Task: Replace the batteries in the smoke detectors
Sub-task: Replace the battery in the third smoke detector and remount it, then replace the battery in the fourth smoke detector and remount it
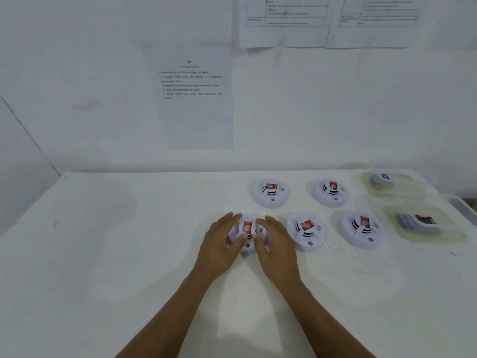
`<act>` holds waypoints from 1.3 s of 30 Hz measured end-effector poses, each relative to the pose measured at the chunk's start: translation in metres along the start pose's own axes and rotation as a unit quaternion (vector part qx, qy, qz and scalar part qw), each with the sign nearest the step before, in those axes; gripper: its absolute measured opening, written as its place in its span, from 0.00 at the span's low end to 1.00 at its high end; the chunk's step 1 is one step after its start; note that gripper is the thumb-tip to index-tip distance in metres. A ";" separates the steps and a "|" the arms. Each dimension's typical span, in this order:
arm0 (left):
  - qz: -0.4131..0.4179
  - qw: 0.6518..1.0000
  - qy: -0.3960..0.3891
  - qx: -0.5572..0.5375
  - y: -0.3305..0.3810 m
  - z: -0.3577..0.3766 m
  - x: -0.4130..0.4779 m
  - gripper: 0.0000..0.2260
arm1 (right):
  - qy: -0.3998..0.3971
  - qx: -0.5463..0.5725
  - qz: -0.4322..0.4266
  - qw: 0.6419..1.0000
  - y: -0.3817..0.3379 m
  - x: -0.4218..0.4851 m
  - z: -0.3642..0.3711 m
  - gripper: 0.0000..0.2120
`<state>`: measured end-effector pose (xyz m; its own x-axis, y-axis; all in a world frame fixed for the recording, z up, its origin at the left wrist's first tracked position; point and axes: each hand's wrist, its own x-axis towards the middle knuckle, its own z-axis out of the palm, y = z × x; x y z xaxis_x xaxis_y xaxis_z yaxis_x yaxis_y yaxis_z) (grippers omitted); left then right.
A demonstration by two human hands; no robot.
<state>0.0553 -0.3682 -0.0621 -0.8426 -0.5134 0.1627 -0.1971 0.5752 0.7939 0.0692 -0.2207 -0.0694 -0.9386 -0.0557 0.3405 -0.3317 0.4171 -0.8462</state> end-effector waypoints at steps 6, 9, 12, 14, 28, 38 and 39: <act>0.262 0.944 -0.201 0.024 0.018 -0.007 0.026 0.26 | 0.022 -0.066 -0.033 0.997 -0.009 0.052 -0.060 0.12; 0.291 0.933 -0.197 0.082 0.051 0.018 0.046 0.25 | -0.078 -0.163 0.012 0.983 0.004 0.098 -0.094 0.11; 0.291 0.924 -0.218 0.116 0.073 0.044 0.059 0.26 | -0.197 -0.265 0.054 0.942 0.024 0.127 -0.117 0.15; 0.269 0.925 -0.231 0.134 0.084 0.058 0.065 0.29 | -0.255 -0.304 0.060 0.916 0.031 0.133 -0.125 0.16; 0.192 0.951 -0.234 -0.057 0.114 0.103 0.074 0.19 | -0.179 -0.122 0.035 0.976 0.043 0.147 -0.133 0.14; -0.011 0.880 -0.202 -0.430 0.159 0.080 0.042 0.13 | -0.027 0.081 -0.003 0.996 0.008 0.132 -0.107 0.19; -0.024 0.863 -0.203 -0.461 0.159 0.079 0.040 0.13 | -0.014 0.085 -0.001 0.996 0.004 0.131 -0.106 0.19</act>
<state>-0.0496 -0.2471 0.0247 -0.9877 -0.1490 0.0467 0.0886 -0.2883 0.9534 -0.0448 -0.1307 0.0153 -0.9392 -0.0819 0.3336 -0.3433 0.2567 -0.9035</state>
